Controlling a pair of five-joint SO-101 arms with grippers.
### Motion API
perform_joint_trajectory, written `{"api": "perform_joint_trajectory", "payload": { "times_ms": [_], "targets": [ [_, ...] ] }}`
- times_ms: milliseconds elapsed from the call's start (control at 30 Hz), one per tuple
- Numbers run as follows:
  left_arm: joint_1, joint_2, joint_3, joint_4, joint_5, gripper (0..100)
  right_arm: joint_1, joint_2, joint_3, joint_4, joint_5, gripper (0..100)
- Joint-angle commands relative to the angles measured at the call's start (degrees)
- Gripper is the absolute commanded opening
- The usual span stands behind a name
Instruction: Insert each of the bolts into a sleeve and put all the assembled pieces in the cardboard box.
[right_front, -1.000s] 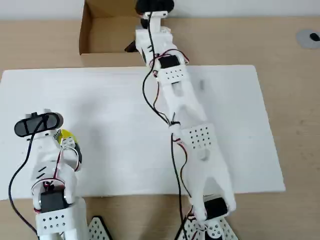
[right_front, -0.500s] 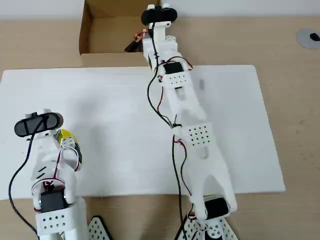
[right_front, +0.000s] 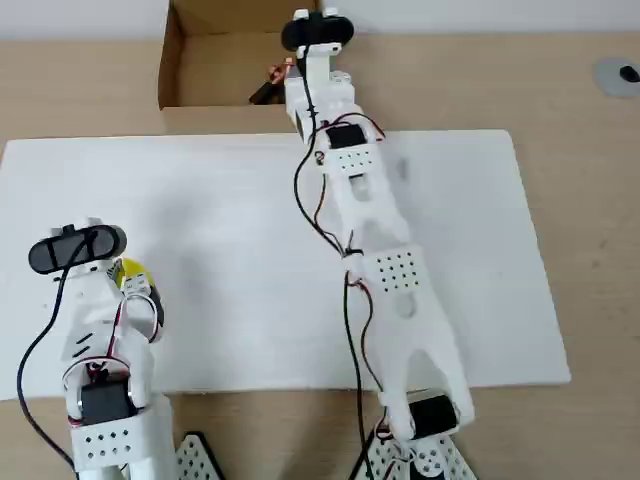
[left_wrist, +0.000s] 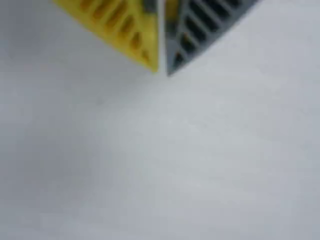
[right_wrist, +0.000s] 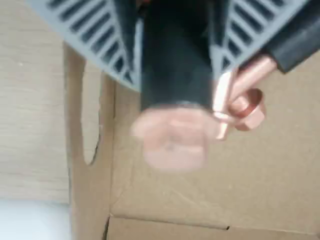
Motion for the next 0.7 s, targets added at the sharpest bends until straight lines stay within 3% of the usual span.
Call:
{"api": "perform_joint_trajectory", "payload": {
  "times_ms": [0,267,333,400,533,667],
  "targets": [
    [-0.79,-0.84,0.53,-0.7,-0.26,0,0.31,-0.92,-3.12,0.88,0.44,15.0],
    [-0.79,-0.84,0.53,1.05,-0.26,0,0.22,-1.71,-5.41,5.54,0.09,14.8],
    [-0.79,-0.92,0.53,1.76,-0.26,0,0.13,-2.86,-10.15,11.43,0.0,10.7],
    [-0.79,-0.92,0.44,1.93,-0.44,0,0.13,-3.91,-16.84,17.58,0.0,0.2],
    [-0.79,-0.92,-2.11,2.02,-0.62,0,0.13,-7.6,-24.31,31.56,0.09,0.9],
    [-0.79,-0.92,-4.31,2.02,-0.62,0,0.48,-19.91,-24.57,54.68,0.09,1.0]
  ]
}}
